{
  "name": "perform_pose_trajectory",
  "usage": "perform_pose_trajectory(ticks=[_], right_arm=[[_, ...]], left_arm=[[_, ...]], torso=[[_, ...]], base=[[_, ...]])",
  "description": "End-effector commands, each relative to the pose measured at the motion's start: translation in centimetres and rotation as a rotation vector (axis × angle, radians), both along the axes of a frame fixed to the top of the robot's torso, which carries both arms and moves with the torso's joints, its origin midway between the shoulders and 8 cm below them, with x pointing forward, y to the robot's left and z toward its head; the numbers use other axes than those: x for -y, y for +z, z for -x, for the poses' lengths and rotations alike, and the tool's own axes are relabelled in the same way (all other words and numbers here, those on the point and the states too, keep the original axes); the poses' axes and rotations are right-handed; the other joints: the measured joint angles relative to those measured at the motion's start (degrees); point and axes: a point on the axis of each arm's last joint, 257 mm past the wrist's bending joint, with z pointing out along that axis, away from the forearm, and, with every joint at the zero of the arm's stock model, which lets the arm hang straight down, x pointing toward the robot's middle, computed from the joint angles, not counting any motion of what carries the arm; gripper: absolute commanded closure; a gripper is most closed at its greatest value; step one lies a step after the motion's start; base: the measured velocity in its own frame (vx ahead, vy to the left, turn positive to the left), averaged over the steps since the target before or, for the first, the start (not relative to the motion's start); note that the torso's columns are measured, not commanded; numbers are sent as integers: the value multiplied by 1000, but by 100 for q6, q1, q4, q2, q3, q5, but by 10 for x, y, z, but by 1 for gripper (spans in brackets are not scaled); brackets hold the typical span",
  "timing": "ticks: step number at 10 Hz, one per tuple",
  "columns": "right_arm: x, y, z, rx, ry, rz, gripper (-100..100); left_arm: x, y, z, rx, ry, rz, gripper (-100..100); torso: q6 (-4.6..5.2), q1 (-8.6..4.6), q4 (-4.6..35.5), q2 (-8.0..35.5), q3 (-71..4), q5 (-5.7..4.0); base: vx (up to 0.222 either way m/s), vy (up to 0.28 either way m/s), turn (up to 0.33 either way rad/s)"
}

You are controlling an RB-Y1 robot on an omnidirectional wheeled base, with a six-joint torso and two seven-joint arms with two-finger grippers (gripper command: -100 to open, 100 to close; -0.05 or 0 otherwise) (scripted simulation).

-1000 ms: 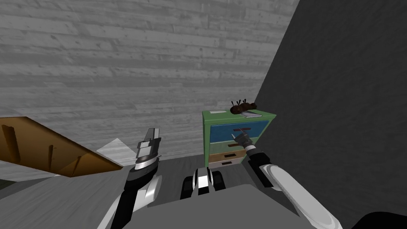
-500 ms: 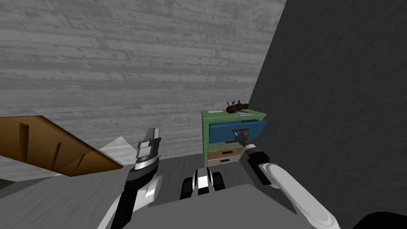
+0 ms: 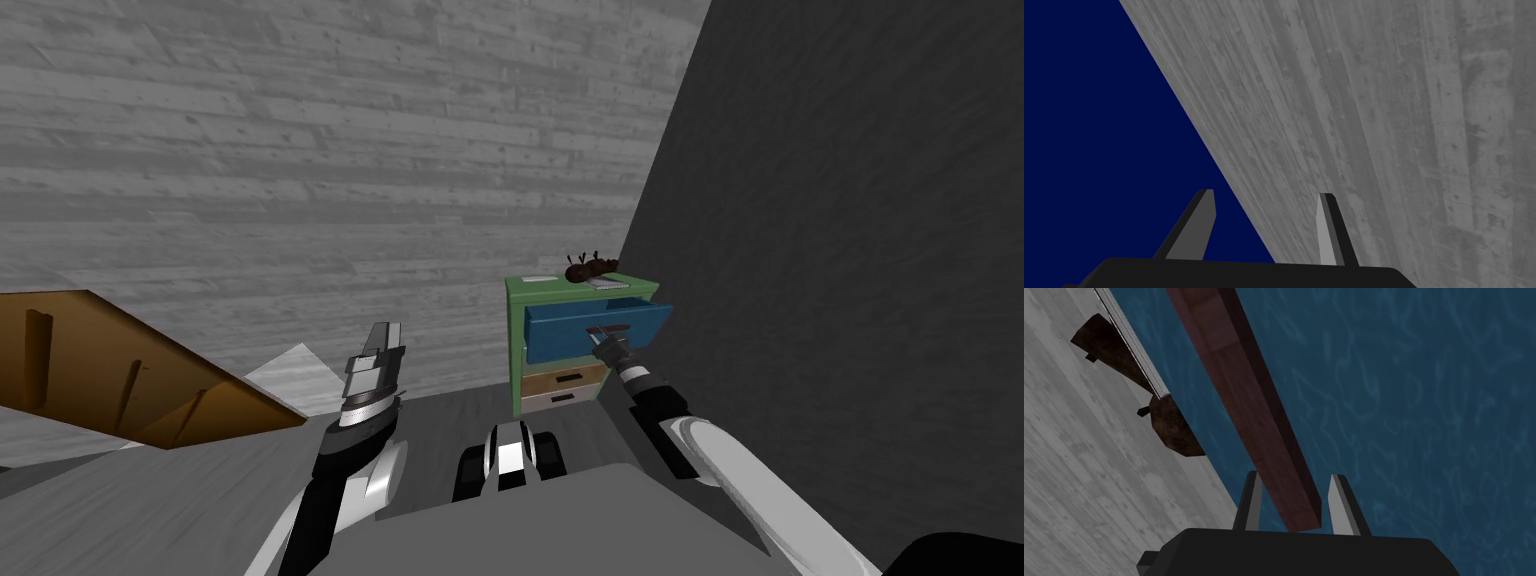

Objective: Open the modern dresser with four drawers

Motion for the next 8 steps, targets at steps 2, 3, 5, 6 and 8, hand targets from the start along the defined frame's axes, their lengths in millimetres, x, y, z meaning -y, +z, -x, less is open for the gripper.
perform_pose_trajectory(ticks=[2,3,5,6,8], right_arm=[[-4,-1,0,-3,8,-3,100],[-6,-3,1,-8,14,-6,100],[-5,15,11,11,21,4,-100],[-6,22,16,14,29,5,-100],[-9,34,26,15,45,6,-100]], left_arm=[[0,0,0,0,0,0,0],[0,0,0,0,0,0,0],[0,0,0,0,0,0,0],[0,0,0,0,0,0,0],[0,0,0,0,0,0,0]], torso=[[8,-5,15,26,11,7],[13,-12,19,42,25,3],[4,-2,7,15,9,1],[15,3,14,-27,-22,23],[12,21,32,-22,-31,47]], base=[[-143,-12,-24],[-169,-16,-20],[-111,0,-86],[115,18,-147],[127,31,-82]])
